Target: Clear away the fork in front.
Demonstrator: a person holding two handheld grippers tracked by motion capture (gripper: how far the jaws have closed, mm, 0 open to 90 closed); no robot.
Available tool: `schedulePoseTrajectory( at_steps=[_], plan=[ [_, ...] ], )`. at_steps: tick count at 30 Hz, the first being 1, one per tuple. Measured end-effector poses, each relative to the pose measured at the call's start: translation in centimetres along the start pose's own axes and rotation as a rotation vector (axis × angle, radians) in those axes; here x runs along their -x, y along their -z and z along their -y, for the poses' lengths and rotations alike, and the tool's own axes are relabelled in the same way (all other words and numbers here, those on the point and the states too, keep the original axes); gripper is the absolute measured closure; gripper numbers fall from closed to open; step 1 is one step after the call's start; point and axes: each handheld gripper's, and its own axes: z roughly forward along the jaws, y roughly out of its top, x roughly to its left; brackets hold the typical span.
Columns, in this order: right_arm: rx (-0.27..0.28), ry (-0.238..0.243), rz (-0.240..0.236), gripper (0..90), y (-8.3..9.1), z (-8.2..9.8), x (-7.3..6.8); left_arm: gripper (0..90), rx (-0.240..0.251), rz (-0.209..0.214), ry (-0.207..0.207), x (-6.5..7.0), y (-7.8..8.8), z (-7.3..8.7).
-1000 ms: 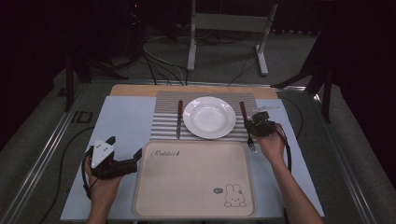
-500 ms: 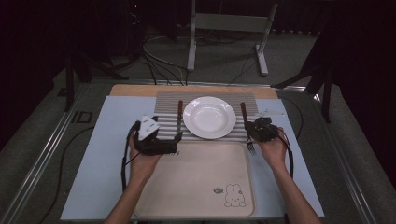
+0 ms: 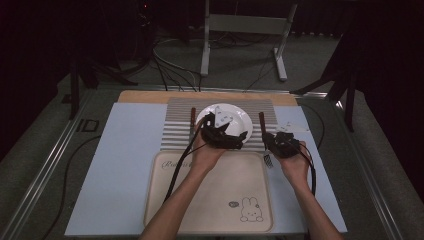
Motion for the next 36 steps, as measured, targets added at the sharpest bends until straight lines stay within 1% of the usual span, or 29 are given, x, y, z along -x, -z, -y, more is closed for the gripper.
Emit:
schedulePoseTrajectory(
  at_steps=[1, 2, 3, 4, 6, 7, 8, 9, 10, 13, 14, 15, 16, 17, 18, 20, 22, 24, 25, 26, 27, 28, 30, 31, 32, 34, 35, 36],
  plan=[
    [0.0, 0.0, 0.0, 78.0, 0.0, 0.0, 0.0, 10.8, 0.0, 0.0, 0.0, 0.0, 0.0, 0.0],
    [0.006, 0.009, -0.003, 78.0, 0.1, 0.0, -0.2, 14.6, 0.001, 0.008, 0.008, 0.2, -0.5, -0.1],
    [0.007, 0.014, -0.003, 78.0, 0.1, 0.0, -0.3, 18.2, 0.006, 0.031, 0.029, 0.5, -1.4, -0.3],
    [0.01, 0.017, -0.004, 78.0, 0.2, 0.0, -0.4, 22.1, 0.006, 0.031, 0.029, 0.5, -1.4, -0.3],
    [0.019, 0.021, -0.003, 78.0, 0.3, 0.0, -0.6, 35.2, 0.012, 0.045, 0.049, 0.9, -2.2, -0.5],
    [0.024, 0.021, -0.004, 78.0, 0.4, 0.0, -0.7, 37.4, 0.006, 0.059, 0.057, 1.2, -2.6, -0.6],
    [0.028, 0.022, -0.005, 78.0, 0.4, 0.0, -0.7, 40.1, 0.0, 0.069, 0.065, 1.7, -3.4, -0.7],
    [0.028, 0.022, -0.005, 78.0, 0.4, 0.0, -0.7, 43.3, 0.0, 0.069, 0.065, 1.7, -3.4, -0.7],
    [0.034, 0.029, -0.006, 78.0, 0.6, 0.0, -0.9, 45.2, -0.007, 0.081, 0.085, 2.1, -4.2, -0.8],
    [0.043, 0.04, -0.007, 78.0, 0.8, 0.0, -1.2, 50.2, -0.013, 0.101, 0.121, 2.3, -5.2, -0.8],
    [0.048, 0.045, -0.007, 78.0, 0.8, 0.0, -1.3, 51.0, -0.013, 0.101, 0.121, 2.3, -5.2, -0.8],
    [0.05, 0.047, -0.007, 78.0, 0.9, 0.0, -1.3, 53.4, -0.016, 0.102, 0.143, 2.4, -5.6, -0.8],
    [0.05, 0.047, -0.007, 78.0, 0.9, 0.0, -1.3, 55.6, -0.016, 0.102, 0.143, 2.4, -5.6, -0.8],
    [0.051, 0.049, -0.006, 78.0, 0.9, 0.0, -1.4, 55.6, -0.017, 0.115, 0.159, 2.3, -5.8, -0.8],
    [0.055, 0.053, -0.008, 78.0, 1.0, -0.1, -1.4, 57.0, -0.02, 0.125, 0.167, 2.3, -5.9, -0.7],
    [0.061, 0.059, -0.013, 78.0, 1.1, -0.1, -1.5, 63.1, -0.028, 0.141, 0.179, 2.2, -6.2, -0.7],
    [0.064, 0.063, -0.016, 77.9, 1.2, -0.1, -1.7, 72.2, -0.023, 0.158, 0.193, 2.0, -6.3, -0.6],
    [0.065, 0.064, -0.012, 77.8, 1.2, -0.1, -1.7, 75.5, -0.012, 0.183, 0.234, 1.8, -6.3, -0.5],
    [0.068, 0.062, -0.023, 77.7, 1.3, -0.1, -1.6, 78.3, -0.002, 0.196, 0.256, 1.7, -6.3, -0.4],
    [0.069, 0.061, -0.023, 77.2, 1.3, -0.2, -1.6, 79.1, 0.008, 0.212, 0.271, 1.7, -6.3, -0.4],
    [0.072, 0.068, -0.013, 76.1, 1.4, -0.2, -1.6, 80.1, 0.019, 0.223, 0.278, 1.8, -6.3, -0.4],
    [0.075, 0.068, -0.008, 68.6, 1.5, -0.2, -1.6, 80.6, 0.025, 0.229, 0.277, 2.0, -6.2, -0.5],
    [0.074, 0.058, -0.013, 52.5, 1.7, -0.2, -1.5, 81.1, 0.031, 0.224, 0.259, 2.2, -6.1, -0.7],
    [0.082, 0.053, -0.009, 42.6, 1.9, -0.1, -1.4, 81.1, 0.034, 0.223, 0.257, 2.2, -6.1, -0.7],
    [0.077, 0.042, -0.004, 36.2, 1.9, -0.1, -1.3, 81.1, 0.042, 0.227, 0.264, 2.2, -6.0, -0.7],
    [0.083, 0.035, 0.02, 26.3, 2.1, 0.0, -1.2, 81.1, 0.055, 0.228, 0.274, 2.0, -5.7, -0.8],
    [0.083, 0.035, 0.02, 26.3, 2.1, 0.0, -1.2, 81.2, 0.055, 0.228, 0.274, 2.0, -5.7, -0.8],
    [0.086, 0.035, 0.039, 21.7, 2.2, 0.1, -1.2, 81.2, 0.069, 0.23, 0.281, 1.9, -5.5, -1.0]
  ],
)
